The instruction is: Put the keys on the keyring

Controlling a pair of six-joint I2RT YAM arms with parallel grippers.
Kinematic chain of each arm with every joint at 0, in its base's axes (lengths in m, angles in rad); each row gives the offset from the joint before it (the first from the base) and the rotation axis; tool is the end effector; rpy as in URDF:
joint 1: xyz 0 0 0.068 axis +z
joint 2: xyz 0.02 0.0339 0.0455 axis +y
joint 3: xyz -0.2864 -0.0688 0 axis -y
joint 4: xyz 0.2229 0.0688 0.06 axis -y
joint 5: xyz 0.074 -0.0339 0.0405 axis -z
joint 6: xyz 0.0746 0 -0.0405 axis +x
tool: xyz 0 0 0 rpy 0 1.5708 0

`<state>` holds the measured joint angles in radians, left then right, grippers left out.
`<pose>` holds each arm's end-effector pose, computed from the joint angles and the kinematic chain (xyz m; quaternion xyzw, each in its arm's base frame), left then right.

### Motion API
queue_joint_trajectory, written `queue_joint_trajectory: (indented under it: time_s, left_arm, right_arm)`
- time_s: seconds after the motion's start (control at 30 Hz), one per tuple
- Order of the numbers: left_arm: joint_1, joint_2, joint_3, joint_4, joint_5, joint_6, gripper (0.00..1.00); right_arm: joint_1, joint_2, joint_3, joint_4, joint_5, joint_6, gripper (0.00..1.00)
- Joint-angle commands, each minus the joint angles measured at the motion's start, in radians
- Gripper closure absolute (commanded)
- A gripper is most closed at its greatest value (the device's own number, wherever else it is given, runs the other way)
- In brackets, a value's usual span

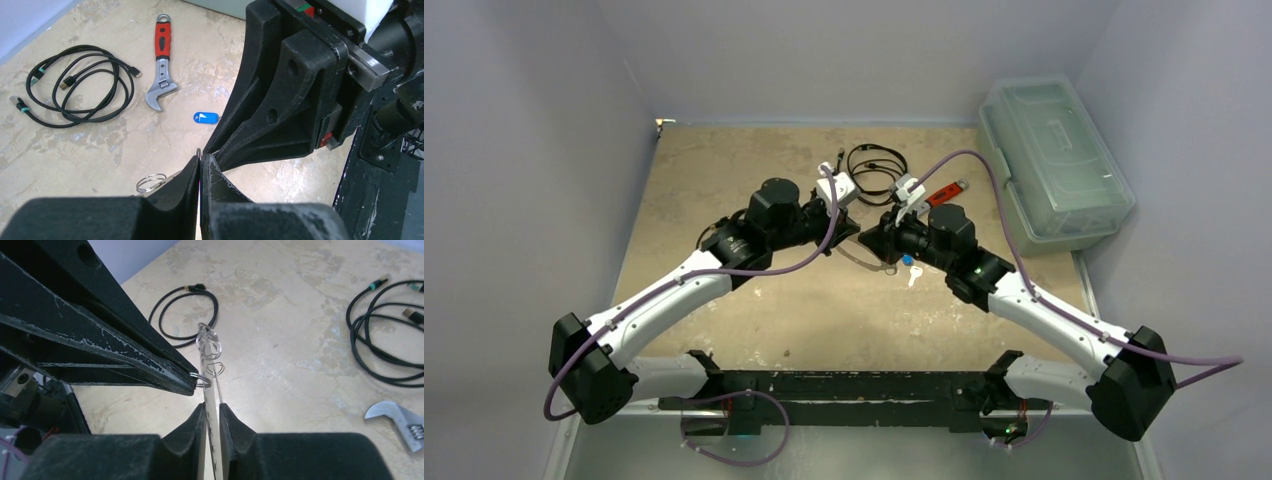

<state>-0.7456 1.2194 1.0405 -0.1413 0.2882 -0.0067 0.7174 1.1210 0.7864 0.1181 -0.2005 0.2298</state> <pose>0.1984 -0.2120 0.3560 0.3681 0.7179 -0.3211 0.4960 0.1932 0.1883 0.3233 -0.2480 0.7374 0.3538 0.5192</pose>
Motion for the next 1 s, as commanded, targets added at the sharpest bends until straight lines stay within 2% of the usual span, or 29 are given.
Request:
queue_joint_trajectory:
  time_s: [0.0, 0.07, 0.13, 0.33, 0.43, 0.63, 0.97]
  left_arm:
    - [0.002, 0.005, 0.072, -0.026, 0.018, 0.029, 1.00]
    - [0.002, 0.005, 0.084, -0.041, 0.022, 0.035, 1.00]
    - [0.003, 0.005, 0.093, -0.056, 0.030, 0.044, 1.00]
    - [0.003, -0.015, 0.074, -0.068, 0.119, 0.110, 1.00]
    - [0.002, -0.032, 0.062, -0.071, 0.179, 0.141, 1.00]
    - [0.003, -0.071, 0.048, -0.079, 0.274, 0.178, 1.00]
    - [0.000, -0.155, 0.036, -0.078, 0.507, 0.200, 1.00]
  right_arm:
    - [-0.003, -0.020, 0.052, -0.006, -0.024, -0.046, 0.74]
    - [-0.003, -0.034, 0.046, -0.018, -0.039, -0.066, 0.60]
    - [-0.003, -0.055, 0.034, -0.027, -0.053, -0.086, 0.51]
    - [-0.003, -0.167, -0.013, -0.025, -0.185, -0.125, 0.44]
    - [-0.003, -0.235, -0.033, -0.029, -0.243, -0.156, 0.42]
    - [-0.003, -0.315, -0.051, -0.072, -0.258, -0.206, 0.44]
    - [-0.003, -0.351, -0.040, -0.053, -0.362, -0.238, 0.58]
